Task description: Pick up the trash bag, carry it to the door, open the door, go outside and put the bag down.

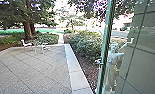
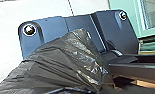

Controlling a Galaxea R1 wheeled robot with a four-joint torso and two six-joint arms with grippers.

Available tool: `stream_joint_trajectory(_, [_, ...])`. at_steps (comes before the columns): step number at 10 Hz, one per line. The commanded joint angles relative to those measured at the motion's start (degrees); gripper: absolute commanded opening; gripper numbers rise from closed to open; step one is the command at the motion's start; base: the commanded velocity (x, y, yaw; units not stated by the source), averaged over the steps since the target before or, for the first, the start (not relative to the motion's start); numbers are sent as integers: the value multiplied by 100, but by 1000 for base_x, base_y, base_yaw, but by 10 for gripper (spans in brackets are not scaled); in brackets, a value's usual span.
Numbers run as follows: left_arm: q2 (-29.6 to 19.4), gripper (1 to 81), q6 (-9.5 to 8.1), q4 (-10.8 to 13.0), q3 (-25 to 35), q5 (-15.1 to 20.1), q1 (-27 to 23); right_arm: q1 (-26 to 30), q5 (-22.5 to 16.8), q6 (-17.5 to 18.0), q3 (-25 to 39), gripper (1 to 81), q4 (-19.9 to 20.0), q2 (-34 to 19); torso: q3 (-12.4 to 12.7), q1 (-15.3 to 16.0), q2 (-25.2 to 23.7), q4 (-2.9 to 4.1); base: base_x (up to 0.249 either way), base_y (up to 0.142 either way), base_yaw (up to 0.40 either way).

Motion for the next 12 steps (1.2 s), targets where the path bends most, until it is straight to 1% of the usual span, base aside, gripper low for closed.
stream_joint_trajectory(1, [-12, 10, 20, -39, 30, 326, -276, 262, -377, -63, 116, 811, -53, 130, 0, 0, 0, 0, 100, 66, 0])
stream_joint_trajectory(8, [-21, 10, 20, -39, 30, 326, -276, 253, -369, -45, 98, 811, -18, 103, 0, 0, 0, 0, 100, 80, 0])
stream_joint_trajectory(9, [-21, 10, 20, -39, 30, 326, -276, 270, -369, -36, 107, 811, 0, 103, -2, 0, 0, 445, 100, 73, 0])
stream_joint_trajectory(10, [-30, 10, 20, -39, 30, 326, -276, 270, -369, -45, 116, 811, -27, 112, -155, 0, 0, 533, 100, 67, 0])
stream_joint_trajectory(11, [-30, 10, 20, -39, 30, 326, -276, 270, -369, -45, 107, 811, -35, 103, -200, 0, 0, 583, 100, 0, 0])
stream_joint_trajectory(12, [-30, 10, 20, -39, 30, 326, -276, 270, -369, -45, 107, 811, -35, 103, -275, 0, 0, 699, 100, 0, 0])
